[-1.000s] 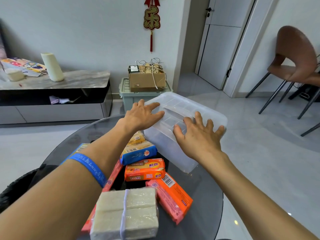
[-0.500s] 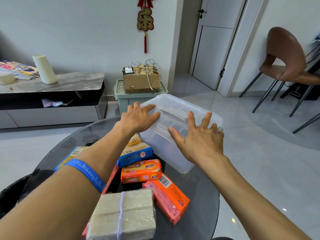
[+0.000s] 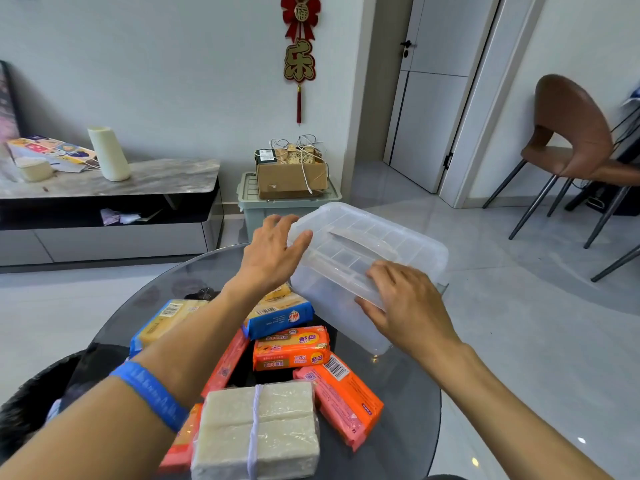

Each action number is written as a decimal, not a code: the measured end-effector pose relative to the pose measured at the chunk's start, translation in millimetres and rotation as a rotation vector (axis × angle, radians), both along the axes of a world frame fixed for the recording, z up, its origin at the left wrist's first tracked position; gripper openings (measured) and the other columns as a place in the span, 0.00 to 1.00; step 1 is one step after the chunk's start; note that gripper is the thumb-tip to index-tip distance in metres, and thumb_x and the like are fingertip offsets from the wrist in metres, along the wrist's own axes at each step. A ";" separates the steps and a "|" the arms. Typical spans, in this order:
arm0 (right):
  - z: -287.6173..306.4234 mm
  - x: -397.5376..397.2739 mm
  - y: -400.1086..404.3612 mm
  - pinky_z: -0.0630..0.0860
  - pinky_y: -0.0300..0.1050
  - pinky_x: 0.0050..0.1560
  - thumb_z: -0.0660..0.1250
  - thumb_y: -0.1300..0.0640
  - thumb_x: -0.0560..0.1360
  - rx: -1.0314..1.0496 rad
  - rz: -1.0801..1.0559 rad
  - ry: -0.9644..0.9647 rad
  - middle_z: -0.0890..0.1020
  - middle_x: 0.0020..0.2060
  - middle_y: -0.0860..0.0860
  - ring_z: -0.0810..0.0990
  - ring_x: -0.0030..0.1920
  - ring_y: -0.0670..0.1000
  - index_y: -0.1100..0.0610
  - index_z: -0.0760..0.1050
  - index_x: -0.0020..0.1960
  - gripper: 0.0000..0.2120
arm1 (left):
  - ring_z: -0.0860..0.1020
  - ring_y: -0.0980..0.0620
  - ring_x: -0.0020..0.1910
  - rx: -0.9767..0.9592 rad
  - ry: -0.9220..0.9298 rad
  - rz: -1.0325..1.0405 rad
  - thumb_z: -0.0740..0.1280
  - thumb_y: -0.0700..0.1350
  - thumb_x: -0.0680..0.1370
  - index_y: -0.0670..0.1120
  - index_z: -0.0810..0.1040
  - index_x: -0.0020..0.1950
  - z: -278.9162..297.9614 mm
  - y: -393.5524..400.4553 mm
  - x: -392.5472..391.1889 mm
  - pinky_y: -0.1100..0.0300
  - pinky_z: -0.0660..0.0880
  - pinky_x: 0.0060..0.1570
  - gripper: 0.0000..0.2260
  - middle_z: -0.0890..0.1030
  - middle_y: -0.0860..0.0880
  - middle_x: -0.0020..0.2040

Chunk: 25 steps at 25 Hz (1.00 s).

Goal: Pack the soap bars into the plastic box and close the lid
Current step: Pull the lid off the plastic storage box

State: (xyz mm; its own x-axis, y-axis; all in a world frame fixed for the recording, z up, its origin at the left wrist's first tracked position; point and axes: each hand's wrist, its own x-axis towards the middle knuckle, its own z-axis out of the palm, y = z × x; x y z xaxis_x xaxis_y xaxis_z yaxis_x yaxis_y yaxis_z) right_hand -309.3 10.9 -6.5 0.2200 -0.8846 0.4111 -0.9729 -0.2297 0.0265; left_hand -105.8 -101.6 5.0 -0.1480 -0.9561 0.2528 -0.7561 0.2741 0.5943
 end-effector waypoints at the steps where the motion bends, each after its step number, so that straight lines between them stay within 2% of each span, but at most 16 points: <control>1: 2.8 1.4 0.6 0.75 0.49 0.48 0.70 0.46 0.73 -0.013 0.008 -0.043 0.80 0.48 0.53 0.80 0.47 0.56 0.56 0.72 0.51 0.16 | 0.67 0.44 0.68 -0.075 0.042 0.031 0.57 0.60 0.79 0.50 0.68 0.72 -1.3 7.1 5.1 0.42 0.70 0.64 0.24 0.67 0.44 0.72; 3: 11.3 6.0 0.4 0.71 0.47 0.44 0.71 0.44 0.71 -0.002 0.014 -0.143 0.77 0.46 0.50 0.77 0.45 0.53 0.53 0.69 0.49 0.17 | 0.68 0.45 0.66 -0.174 0.089 0.053 0.59 0.56 0.80 0.49 0.70 0.70 1.6 20.2 10.9 0.46 0.71 0.62 0.21 0.69 0.45 0.71; 6: 22.0 16.4 -3.8 0.66 0.46 0.45 0.72 0.44 0.69 0.063 -0.054 -0.275 0.76 0.48 0.48 0.74 0.48 0.52 0.50 0.67 0.48 0.18 | 0.68 0.47 0.66 -0.211 0.065 0.006 0.62 0.52 0.80 0.49 0.70 0.70 13.8 35.5 9.1 0.52 0.68 0.61 0.19 0.71 0.46 0.70; 9: 37.8 18.8 -4.2 0.70 0.48 0.46 0.73 0.46 0.69 0.052 -0.153 -0.486 0.76 0.48 0.47 0.75 0.48 0.53 0.51 0.69 0.46 0.16 | 0.70 0.48 0.65 -0.217 0.173 0.000 0.64 0.45 0.78 0.49 0.69 0.68 17.4 44.1 2.2 0.54 0.68 0.61 0.19 0.73 0.48 0.67; 11: 57.1 11.6 -5.7 0.73 0.48 0.43 0.75 0.48 0.69 0.026 -0.177 -0.737 0.77 0.47 0.48 0.76 0.46 0.54 0.54 0.71 0.47 0.16 | 0.72 0.48 0.61 -0.230 0.298 0.100 0.66 0.40 0.73 0.48 0.69 0.64 22.4 49.6 0.3 0.51 0.73 0.58 0.20 0.75 0.49 0.62; 12: 67.2 4.3 -7.5 0.73 0.47 0.40 0.75 0.49 0.69 0.000 -0.176 -0.867 0.78 0.46 0.49 0.77 0.44 0.54 0.55 0.72 0.47 0.16 | 0.72 0.47 0.60 -0.266 0.228 0.124 0.66 0.39 0.72 0.48 0.69 0.63 23.7 51.7 -1.3 0.49 0.73 0.57 0.20 0.75 0.48 0.61; 13: 75.7 -2.9 -8.9 0.73 0.46 0.39 0.76 0.50 0.69 -0.038 -0.171 -0.974 0.79 0.46 0.50 0.78 0.43 0.54 0.56 0.72 0.47 0.16 | 0.72 0.46 0.61 -0.327 0.025 0.093 0.66 0.39 0.71 0.48 0.69 0.64 22.7 54.2 -4.0 0.47 0.71 0.60 0.22 0.75 0.48 0.63; 14: 81.4 -10.5 -9.6 0.74 0.46 0.39 0.76 0.50 0.68 -0.083 -0.169 -1.051 0.79 0.46 0.51 0.79 0.44 0.53 0.56 0.73 0.46 0.16 | 0.70 0.45 0.65 -0.376 -0.227 0.008 0.66 0.40 0.70 0.48 0.68 0.68 18.8 56.0 -9.3 0.43 0.66 0.66 0.26 0.73 0.47 0.66; 15: 83.9 -17.5 -9.2 0.75 0.47 0.41 0.76 0.50 0.68 -0.125 -0.171 -1.093 0.80 0.47 0.51 0.79 0.45 0.53 0.55 0.73 0.46 0.15 | 0.66 0.45 0.70 -0.397 -0.458 -0.088 0.67 0.42 0.70 0.49 0.64 0.72 13.8 56.6 -17.6 0.37 0.56 0.71 0.30 0.70 0.48 0.70; 16: 83.9 -24.0 -7.6 0.75 0.48 0.45 0.75 0.49 0.68 -0.162 -0.178 -1.107 0.80 0.48 0.50 0.79 0.48 0.53 0.54 0.73 0.47 0.15 | 0.64 0.46 0.72 -0.378 -0.625 -0.172 0.68 0.44 0.70 0.50 0.62 0.74 8.3 54.8 -26.6 0.34 0.47 0.72 0.33 0.68 0.48 0.72; 17: 80.8 -30.7 -4.9 0.75 0.48 0.48 0.75 0.49 0.68 -0.192 -0.188 -1.105 0.79 0.49 0.49 0.78 0.50 0.53 0.54 0.73 0.47 0.15 | 0.64 0.46 0.72 -0.327 -0.719 -0.233 0.69 0.46 0.71 0.51 0.63 0.74 3.0 50.5 -35.6 0.33 0.42 0.71 0.32 0.69 0.49 0.71; 18: 76.3 -37.4 -0.4 0.75 0.48 0.49 0.75 0.49 0.69 -0.219 -0.192 -1.099 0.79 0.50 0.48 0.78 0.51 0.52 0.53 0.73 0.48 0.15 | 0.66 0.46 0.70 -0.260 -0.743 -0.273 0.70 0.47 0.73 0.52 0.67 0.71 -1.5 45.0 -41.8 0.35 0.44 0.72 0.27 0.72 0.50 0.68; 20: 66.2 -53.5 9.1 0.73 0.46 0.48 0.75 0.50 0.70 -0.273 -0.194 -1.066 0.80 0.50 0.47 0.77 0.50 0.51 0.53 0.73 0.48 0.14 | 0.72 0.47 0.63 -0.200 -0.691 -0.317 0.71 0.47 0.74 0.52 0.76 0.64 -6.4 32.5 -48.5 0.44 0.55 0.72 0.18 0.79 0.51 0.60; 22: 59.0 -70.6 19.3 0.70 0.44 0.48 0.75 0.52 0.70 -0.330 -0.209 -1.006 0.80 0.50 0.48 0.77 0.50 0.50 0.54 0.73 0.49 0.14 | 0.74 0.46 0.53 -0.333 -0.628 -0.327 0.70 0.43 0.75 0.50 0.79 0.57 -5.8 25.5 -47.4 0.53 0.64 0.60 0.11 0.82 0.49 0.53; 24: 54.8 -84.8 25.4 0.68 0.42 0.51 0.75 0.53 0.70 -0.375 -0.237 -0.982 0.79 0.51 0.49 0.76 0.51 0.49 0.56 0.73 0.51 0.15 | 0.74 0.44 0.46 -0.492 -0.563 -0.247 0.68 0.37 0.74 0.46 0.79 0.50 6.6 15.9 -39.4 0.53 0.64 0.47 0.07 0.81 0.46 0.45; 25: 53.2 -88.7 26.6 0.67 0.41 0.51 0.75 0.54 0.70 -0.386 -0.249 -0.981 0.79 0.52 0.49 0.75 0.51 0.48 0.57 0.73 0.51 0.15 | 0.74 0.43 0.44 -0.546 -0.547 -0.173 0.67 0.35 0.73 0.45 0.78 0.48 17.9 10.5 -34.1 0.53 0.62 0.43 0.07 0.80 0.45 0.42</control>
